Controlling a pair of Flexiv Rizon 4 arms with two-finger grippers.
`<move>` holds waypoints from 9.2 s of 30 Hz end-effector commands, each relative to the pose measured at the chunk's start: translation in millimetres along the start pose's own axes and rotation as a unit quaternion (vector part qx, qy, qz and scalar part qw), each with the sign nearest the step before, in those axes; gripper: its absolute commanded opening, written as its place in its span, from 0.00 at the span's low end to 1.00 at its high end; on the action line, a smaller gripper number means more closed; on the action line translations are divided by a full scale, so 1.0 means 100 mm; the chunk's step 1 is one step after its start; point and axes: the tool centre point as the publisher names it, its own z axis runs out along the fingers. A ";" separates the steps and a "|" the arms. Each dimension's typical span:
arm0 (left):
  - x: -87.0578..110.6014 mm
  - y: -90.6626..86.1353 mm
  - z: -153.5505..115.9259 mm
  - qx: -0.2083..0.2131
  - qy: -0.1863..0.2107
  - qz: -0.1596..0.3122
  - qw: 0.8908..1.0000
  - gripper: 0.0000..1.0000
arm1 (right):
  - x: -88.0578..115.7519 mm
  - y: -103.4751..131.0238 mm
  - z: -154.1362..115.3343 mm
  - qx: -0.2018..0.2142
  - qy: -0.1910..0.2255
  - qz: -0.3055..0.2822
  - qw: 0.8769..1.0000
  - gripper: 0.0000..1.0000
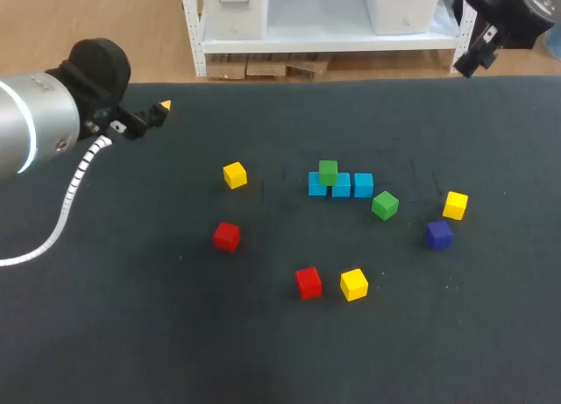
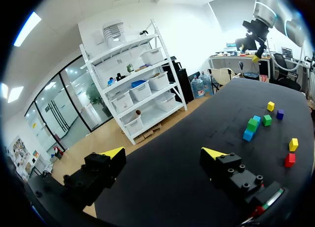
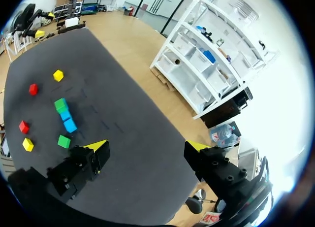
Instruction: Place the blue cubes, place green cubes on the blue cubes, place the yellow cubes on the green cubes, then place the red cubes on the yellow cubes, and place purple cube on the red cubes.
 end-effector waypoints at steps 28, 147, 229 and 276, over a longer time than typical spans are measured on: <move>0.00 -0.01 0.01 -0.002 -0.001 0.000 1.000 1.00 | 0.40 1.71 0.23 -0.144 0.158 -0.036 0.976 1.00; 0.00 -0.01 0.01 -0.002 -0.001 0.000 1.000 1.00 | 0.11 1.87 0.36 -0.259 0.125 -0.356 0.889 0.00; 0.00 -0.01 0.01 -0.002 -0.001 0.000 1.000 1.00 | -0.13 2.14 1.15 -0.309 0.160 -0.347 0.871 0.00; 0.00 -0.01 0.01 -0.002 -0.001 0.000 1.000 1.00 | -0.10 2.13 1.19 -0.310 0.163 -0.351 0.869 1.00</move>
